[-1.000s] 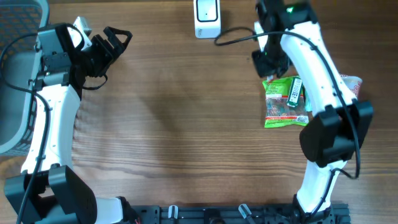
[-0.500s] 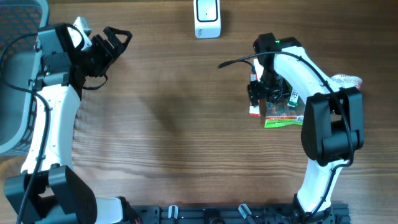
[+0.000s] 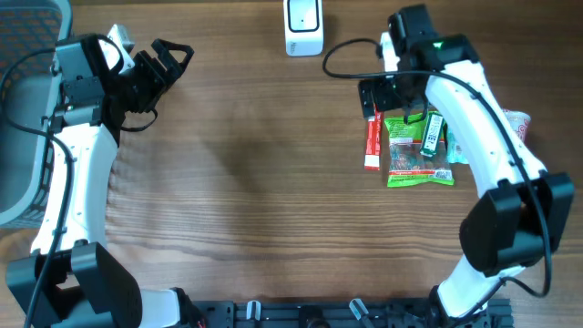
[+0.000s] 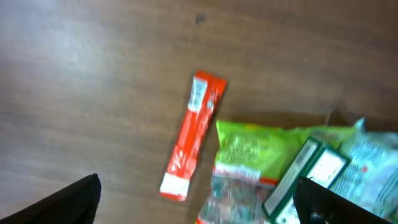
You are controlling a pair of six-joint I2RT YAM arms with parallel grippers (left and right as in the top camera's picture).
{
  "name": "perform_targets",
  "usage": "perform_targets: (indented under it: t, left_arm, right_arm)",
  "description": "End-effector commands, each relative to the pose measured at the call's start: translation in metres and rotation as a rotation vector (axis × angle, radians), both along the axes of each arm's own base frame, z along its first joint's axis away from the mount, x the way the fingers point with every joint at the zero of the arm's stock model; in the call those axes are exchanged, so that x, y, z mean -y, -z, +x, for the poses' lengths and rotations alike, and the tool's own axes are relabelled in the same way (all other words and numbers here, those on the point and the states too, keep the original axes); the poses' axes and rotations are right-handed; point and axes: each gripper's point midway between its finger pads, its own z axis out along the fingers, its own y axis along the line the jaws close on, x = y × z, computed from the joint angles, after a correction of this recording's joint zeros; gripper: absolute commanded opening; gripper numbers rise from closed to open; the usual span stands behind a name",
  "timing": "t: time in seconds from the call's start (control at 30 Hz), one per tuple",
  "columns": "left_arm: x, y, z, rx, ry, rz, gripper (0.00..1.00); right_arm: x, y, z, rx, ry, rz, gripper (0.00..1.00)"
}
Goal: Scan the item barcode
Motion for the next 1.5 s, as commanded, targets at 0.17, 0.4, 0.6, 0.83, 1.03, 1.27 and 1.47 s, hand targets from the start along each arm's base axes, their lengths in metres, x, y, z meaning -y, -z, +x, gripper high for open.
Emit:
perform_targets:
  t: [0.17, 0.4, 0.6, 0.83, 1.03, 1.27, 1.47]
  left_arm:
    - [-0.003, 0.0, 0.003, 0.001, -0.008, 0.004, 1.0]
    - [-0.003, 0.0, 0.003, 0.001, -0.008, 0.004, 1.0]
    - [-0.003, 0.0, 0.003, 0.001, -0.008, 0.004, 1.0]
    - [-0.003, 0.0, 0.003, 0.001, -0.008, 0.004, 1.0]
    - [-0.003, 0.0, 0.003, 0.001, -0.008, 0.004, 1.0]
    - [-0.003, 0.0, 0.003, 0.001, -0.008, 0.004, 1.0]
    - [-0.003, 0.0, 0.003, 0.001, -0.008, 0.004, 1.0]
  right_arm:
    - [-0.011, -0.016, 0.04, 0.169, -0.002, 0.056, 1.0]
    - [-0.015, -0.025, 0.055, 0.242, -0.003, 0.073, 1.0]
    - [-0.015, -0.025, 0.055, 0.242, -0.003, 0.073, 1.0]
    - [-0.015, -0.025, 0.055, 0.242, -0.003, 0.073, 1.0]
    - [-0.015, -0.023, 0.056, 0.237, -0.003, 0.072, 1.0]
    - [-0.013, -0.074, 0.047, 0.347, -0.004, 0.097, 1.0]
    - [-0.002, -0.204, -0.001, 0.642, -0.007, 0.163, 1.0]
